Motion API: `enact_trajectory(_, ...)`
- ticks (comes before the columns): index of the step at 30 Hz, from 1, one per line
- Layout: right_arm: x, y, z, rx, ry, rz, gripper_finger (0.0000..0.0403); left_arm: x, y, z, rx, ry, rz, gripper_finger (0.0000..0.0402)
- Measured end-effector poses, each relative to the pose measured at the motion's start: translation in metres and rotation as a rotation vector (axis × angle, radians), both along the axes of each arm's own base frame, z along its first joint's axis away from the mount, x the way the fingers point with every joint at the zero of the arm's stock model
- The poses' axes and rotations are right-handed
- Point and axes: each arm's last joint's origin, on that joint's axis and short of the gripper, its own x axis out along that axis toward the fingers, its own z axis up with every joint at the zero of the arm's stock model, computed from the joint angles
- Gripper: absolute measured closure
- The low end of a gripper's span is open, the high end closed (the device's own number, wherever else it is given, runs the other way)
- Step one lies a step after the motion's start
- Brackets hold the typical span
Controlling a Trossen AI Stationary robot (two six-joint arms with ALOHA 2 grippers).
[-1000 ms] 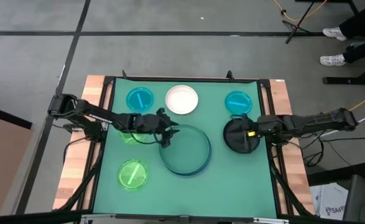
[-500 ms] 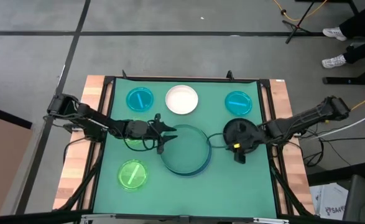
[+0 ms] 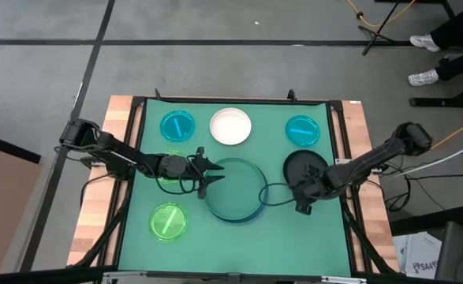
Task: Stack plastic plates
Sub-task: Stack the black plate on top of the green plate
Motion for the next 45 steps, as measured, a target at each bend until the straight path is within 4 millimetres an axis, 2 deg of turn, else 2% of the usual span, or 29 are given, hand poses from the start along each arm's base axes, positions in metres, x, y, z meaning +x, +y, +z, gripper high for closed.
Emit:
enact_trajectory(14,0.011,0.002,-0.035,-0.144,0.128,-0.04,0.026,0.0,0.0,0.0,-0.002,0.001,0.001,0.0263)
enact_trajectory(17,0.012,0.003,-0.036,-0.148,0.136,-0.039,0.0293,0.0,0.0,0.0,-0.001,0.001,0.001,0.0263)
enact_trajectory(22,0.011,0.002,-0.036,-0.178,0.14,-0.014,0.0381,0.0,0.0,0.0,0.0,0.001,0.0,0.0263)
enact_trajectory(24,0.01,0.001,-0.035,-0.211,0.161,0.012,0.0393,0.0,0.0,0.0,0.0,0.001,-0.004,0.0263)
enact_trajectory(28,0.017,0.003,-0.019,-0.235,0.173,0.02,0.0387,0.0,-0.003,0.0,0.042,0.007,-0.026,0.0263)
enact_trajectory(32,0.026,0.006,0.001,-0.292,0.166,0.046,0.0399,0.0,-0.004,0.0,0.079,0.011,-0.041,0.0263)
enact_trajectory(41,0.054,0.016,0.044,-0.372,-0.001,0.183,0.0401,-0.002,-0.008,-0.001,0.051,0.026,-0.049,0.0263)
enact_trajectory(45,0.068,0.023,0.055,-0.379,-0.116,0.295,0.0401,-0.004,-0.011,-0.003,0.045,0.055,-0.059,0.0263)
